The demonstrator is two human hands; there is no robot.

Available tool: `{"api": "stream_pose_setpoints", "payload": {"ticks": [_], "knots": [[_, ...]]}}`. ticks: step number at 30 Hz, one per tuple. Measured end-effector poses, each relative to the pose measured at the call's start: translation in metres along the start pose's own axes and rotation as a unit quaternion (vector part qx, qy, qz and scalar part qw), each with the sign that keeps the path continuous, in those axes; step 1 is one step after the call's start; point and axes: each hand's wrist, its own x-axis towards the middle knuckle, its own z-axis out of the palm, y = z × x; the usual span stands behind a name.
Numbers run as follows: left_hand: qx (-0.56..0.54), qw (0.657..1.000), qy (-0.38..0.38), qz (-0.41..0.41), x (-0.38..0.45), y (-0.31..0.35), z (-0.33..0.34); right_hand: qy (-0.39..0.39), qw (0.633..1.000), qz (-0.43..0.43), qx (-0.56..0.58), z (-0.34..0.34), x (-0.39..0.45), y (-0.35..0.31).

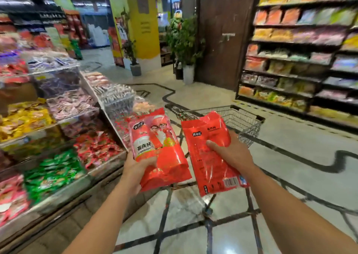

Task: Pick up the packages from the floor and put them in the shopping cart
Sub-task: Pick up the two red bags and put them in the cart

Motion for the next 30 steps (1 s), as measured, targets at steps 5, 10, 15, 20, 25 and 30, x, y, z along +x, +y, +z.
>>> {"api": "stream_pose_setpoints", "payload": {"ticks": [5, 10, 15, 20, 25, 30], "knots": [[0.009, 0.998, -0.060, -0.021, 0.049, -0.015, 0.136, 0.039, 0.999, 0.038, -0.004, -0.090, 0.070, 0.058], [0.021, 0.994, -0.104, -0.036, 0.110, -0.025, 0.236, 0.069, 0.995, 0.067, 0.004, -0.148, 0.139, 0.103], [0.035, 0.991, -0.128, -0.033, 0.187, -0.035, 0.321, 0.086, 0.992, 0.088, -0.013, -0.185, 0.225, 0.139], [0.058, 0.989, -0.122, -0.054, 0.285, -0.048, 0.393, 0.094, 0.989, 0.109, -0.012, -0.200, 0.338, 0.166], [0.079, 0.986, -0.111, -0.094, 0.375, -0.062, 0.451, 0.067, 0.991, 0.114, 0.012, -0.204, 0.455, 0.178], [0.081, 0.987, -0.060, -0.127, 0.449, -0.084, 0.485, 0.042, 0.992, 0.112, 0.031, -0.193, 0.560, 0.192]]}}
